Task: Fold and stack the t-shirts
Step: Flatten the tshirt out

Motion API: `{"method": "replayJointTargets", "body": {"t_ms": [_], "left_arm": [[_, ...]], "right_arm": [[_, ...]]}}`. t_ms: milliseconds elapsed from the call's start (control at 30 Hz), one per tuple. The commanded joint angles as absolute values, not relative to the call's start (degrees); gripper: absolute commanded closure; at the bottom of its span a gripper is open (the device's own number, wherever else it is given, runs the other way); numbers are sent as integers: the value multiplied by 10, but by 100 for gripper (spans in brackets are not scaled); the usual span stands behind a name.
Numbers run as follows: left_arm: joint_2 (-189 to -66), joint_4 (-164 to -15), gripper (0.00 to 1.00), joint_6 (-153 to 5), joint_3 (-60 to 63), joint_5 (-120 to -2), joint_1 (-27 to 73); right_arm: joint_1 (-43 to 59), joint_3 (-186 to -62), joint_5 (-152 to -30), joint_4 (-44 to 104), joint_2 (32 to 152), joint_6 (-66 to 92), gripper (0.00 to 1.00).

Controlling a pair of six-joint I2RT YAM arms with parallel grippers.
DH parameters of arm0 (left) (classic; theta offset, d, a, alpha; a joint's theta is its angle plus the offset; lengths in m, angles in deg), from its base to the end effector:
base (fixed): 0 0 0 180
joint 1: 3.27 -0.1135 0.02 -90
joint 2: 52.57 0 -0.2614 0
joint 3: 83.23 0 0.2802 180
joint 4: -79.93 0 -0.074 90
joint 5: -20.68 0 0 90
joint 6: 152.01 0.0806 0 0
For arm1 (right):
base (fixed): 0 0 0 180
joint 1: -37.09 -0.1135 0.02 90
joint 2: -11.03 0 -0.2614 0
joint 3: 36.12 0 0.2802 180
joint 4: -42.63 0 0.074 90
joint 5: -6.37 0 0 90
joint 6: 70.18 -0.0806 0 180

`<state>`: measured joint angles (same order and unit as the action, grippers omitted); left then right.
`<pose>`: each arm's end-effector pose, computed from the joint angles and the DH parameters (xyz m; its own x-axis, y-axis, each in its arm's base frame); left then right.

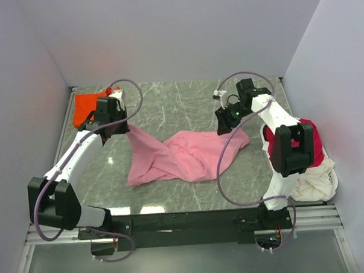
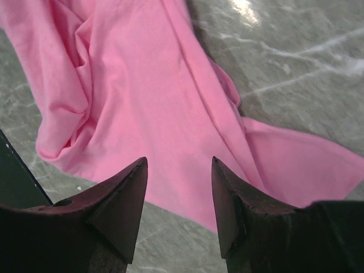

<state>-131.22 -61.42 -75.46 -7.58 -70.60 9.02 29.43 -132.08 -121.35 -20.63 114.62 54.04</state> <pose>0.3559 -0.0757 0.2524 -0.6772 -0.0905 -0.7302 0.0401 0.9864 -0.1594 0.3941 0.1028 0.2002 -0.6034 -0.5300 -0.5958 -0.7780 0.5553 0.2939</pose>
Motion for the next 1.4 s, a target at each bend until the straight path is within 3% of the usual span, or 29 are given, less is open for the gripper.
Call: {"method": "replayJointTargets", "body": {"t_ms": [0, 200, 367, 567, 1133, 1300, 1367], "left_arm": [[-1308, -620, 100, -765, -116, -672, 89], [-1278, -648, 100, -767, -171, -654, 90], [-1248, -664, 100, -763, -196, -641, 89], [-1225, -681, 100, -762, -222, -635, 90], [-1219, -675, 100, -749, -223, -640, 89], [-1217, -676, 100, -750, -223, -640, 90], [-1217, -676, 100, -749, -223, -641, 90]], "right_arm": [[236, -1368, -1220, -227, 1165, 611, 44], [125, -1424, -1223, -230, 1193, 762, 43], [57, -1508, -1161, -232, 1261, 798, 42], [38, -1615, -1104, -247, 1356, 792, 43], [17, -1657, -1084, -246, 1429, 774, 48], [17, -1670, -1075, -250, 1443, 768, 54], [18, -1669, -1075, -250, 1437, 767, 61]]}}
